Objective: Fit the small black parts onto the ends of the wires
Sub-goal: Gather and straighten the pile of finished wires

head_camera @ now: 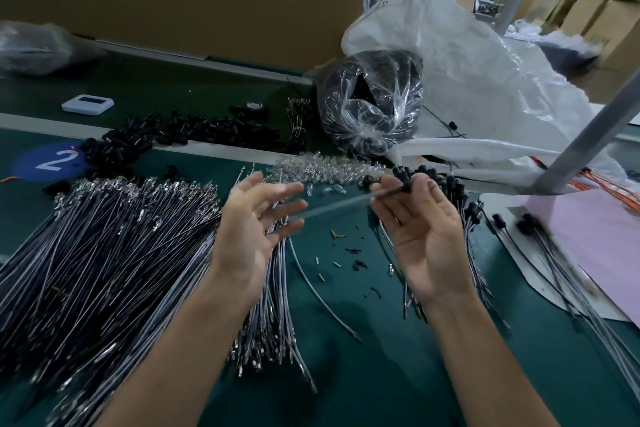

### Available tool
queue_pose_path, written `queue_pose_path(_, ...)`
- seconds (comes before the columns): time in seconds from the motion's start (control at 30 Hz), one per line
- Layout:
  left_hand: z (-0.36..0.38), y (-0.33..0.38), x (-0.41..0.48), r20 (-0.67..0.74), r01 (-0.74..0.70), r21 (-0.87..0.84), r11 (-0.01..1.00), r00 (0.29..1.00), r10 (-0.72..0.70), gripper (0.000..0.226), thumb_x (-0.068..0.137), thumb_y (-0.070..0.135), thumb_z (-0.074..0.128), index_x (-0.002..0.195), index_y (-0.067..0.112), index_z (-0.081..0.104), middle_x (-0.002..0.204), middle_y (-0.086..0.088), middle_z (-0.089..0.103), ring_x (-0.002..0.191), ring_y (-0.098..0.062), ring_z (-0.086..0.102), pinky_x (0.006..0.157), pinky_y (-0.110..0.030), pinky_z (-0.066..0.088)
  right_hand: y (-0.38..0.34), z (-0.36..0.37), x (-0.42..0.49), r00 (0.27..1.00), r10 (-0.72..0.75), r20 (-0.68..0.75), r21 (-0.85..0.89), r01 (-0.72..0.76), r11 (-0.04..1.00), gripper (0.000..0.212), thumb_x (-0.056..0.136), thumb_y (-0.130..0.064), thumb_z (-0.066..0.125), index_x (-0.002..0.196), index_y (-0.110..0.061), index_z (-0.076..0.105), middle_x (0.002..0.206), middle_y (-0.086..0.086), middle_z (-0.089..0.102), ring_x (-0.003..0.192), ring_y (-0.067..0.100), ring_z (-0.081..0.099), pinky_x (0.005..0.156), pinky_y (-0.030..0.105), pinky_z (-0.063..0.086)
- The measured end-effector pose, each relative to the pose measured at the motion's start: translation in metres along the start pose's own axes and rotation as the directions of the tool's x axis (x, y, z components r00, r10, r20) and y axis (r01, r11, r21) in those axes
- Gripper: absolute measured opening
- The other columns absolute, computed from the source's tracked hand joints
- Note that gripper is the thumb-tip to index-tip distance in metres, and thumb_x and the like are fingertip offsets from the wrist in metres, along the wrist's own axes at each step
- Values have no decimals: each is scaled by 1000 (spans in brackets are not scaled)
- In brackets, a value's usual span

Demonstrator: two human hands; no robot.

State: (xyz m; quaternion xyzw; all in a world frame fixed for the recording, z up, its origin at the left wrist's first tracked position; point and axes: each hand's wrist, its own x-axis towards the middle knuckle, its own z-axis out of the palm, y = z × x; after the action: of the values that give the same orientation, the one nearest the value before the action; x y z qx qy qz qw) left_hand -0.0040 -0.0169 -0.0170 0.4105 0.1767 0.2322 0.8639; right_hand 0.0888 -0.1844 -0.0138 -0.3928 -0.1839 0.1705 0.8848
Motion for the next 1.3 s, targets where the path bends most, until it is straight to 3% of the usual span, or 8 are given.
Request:
queue_pose_path(0.1,3,0,-2,100,-58,91,994,994,49,43,79,35,64,116,13,62,106,-6,73,95,-20,68,87,-38,54,-1,-1,-1,1000,19,-17,-141,-21,990,22,87,-23,57,103,-9,62,70,4,67,61,13,64,60,24,56)
queue_pose_path(0.2,9,-7,-6,230,-102,294,950,973,33,41,77,45,71,103,14,72,101,-6,75,92,-19,69,88,-37,51,10,4,-6,996,47,77,-454,-7,891,38,83,-25,63,119,-15,58,65,5,67,56,12,62,55,22,53)
queue_pose_path(0.27,11,-13,-7,289,-108,367,924,957,-3,40,70,44,71,98,15,76,93,-12,75,84,-22,70,85,-36,54,20,10,-9,984,71,161,-515,23,857,41,83,-21,66,122,-14,55,63,6,69,54,14,63,54,23,52)
queue_pose_path(0.4,10,-17,-6,326,-81,272,959,945,-12,28,67,33,75,89,16,80,90,-16,75,75,-22,67,64,-25,57,25,14,-13,979,83,185,-519,25,854,41,82,-18,67,120,-12,54,68,10,72,57,19,69,56,25,55)
queue_pose_path(0.53,9,-17,-2,256,-166,182,969,960,116,25,67,28,76,89,18,80,91,-9,77,84,-12,73,71,-17,54,25,14,-11,970,118,212,-585,30,811,34,84,-20,63,116,-9,58,74,12,74,62,22,71,58,23,54)
queue_pose_path(0.73,12,-19,-5,220,-268,174,948,948,228,28,72,18,73,99,11,73,91,-6,77,90,-10,73,76,-12,52,25,14,-11,966,163,199,-666,11,746,17,80,-21,65,85,-5,67,65,7,72,57,18,69,55,20,52)
queue_pose_path(1.07,16,-21,-12,234,-185,212,960,963,134,35,74,23,71,105,7,65,93,-8,77,77,-17,73,53,-28,57,32,16,-13,983,58,174,-580,55,812,14,81,-20,65,82,-7,69,65,9,72,55,21,70,53,22,52)
queue_pose_path(1.3,14,-24,-8,142,-261,182,948,961,238,18,77,27,71,89,15,73,94,-4,77,86,-13,71,74,-20,55,33,16,-13,985,43,167,-574,62,817,13,79,-21,68,83,-8,68,69,10,73,59,23,72,53,22,54)
